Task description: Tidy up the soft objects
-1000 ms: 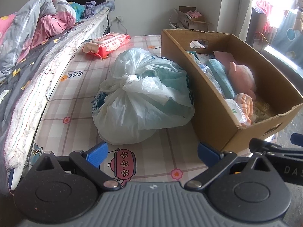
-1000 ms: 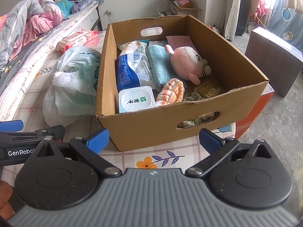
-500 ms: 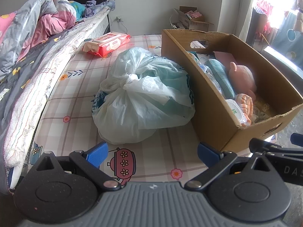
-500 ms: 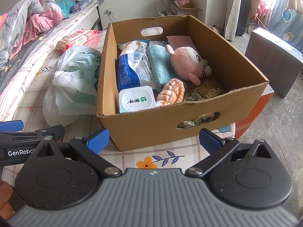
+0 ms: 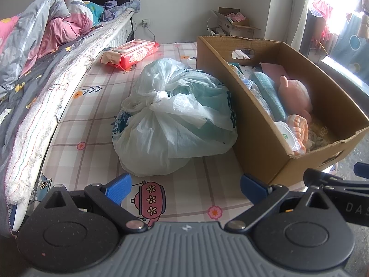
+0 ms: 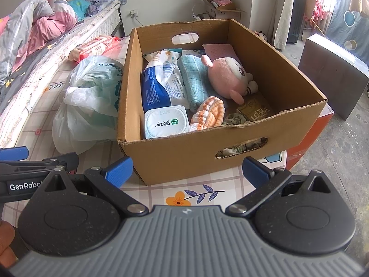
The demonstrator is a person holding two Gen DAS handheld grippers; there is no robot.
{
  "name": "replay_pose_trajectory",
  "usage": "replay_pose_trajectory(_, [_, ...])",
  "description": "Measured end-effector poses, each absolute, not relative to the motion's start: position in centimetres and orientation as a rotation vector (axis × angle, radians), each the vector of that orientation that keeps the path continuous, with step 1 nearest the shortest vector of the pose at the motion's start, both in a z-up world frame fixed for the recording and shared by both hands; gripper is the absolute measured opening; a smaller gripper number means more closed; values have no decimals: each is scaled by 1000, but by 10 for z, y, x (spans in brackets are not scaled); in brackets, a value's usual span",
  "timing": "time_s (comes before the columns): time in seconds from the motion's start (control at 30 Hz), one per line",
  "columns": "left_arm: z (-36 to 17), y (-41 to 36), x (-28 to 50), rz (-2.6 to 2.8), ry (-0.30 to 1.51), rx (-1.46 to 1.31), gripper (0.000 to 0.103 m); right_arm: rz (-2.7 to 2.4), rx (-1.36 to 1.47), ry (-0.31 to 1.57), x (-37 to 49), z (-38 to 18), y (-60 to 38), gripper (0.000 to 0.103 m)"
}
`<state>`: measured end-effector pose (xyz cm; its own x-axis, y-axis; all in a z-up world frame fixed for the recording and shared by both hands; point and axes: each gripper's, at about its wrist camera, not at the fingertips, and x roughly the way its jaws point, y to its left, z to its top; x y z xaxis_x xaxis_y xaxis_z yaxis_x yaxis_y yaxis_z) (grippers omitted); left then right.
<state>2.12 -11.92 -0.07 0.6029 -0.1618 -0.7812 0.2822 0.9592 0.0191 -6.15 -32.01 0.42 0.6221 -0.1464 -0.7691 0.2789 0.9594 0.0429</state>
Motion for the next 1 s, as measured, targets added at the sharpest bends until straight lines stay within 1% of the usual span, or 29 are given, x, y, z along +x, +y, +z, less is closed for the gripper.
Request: replay_pose_trajectory(1.0, [0, -119, 22, -255, 893, 144, 101, -241, 161, 872, -58, 5, -321, 102])
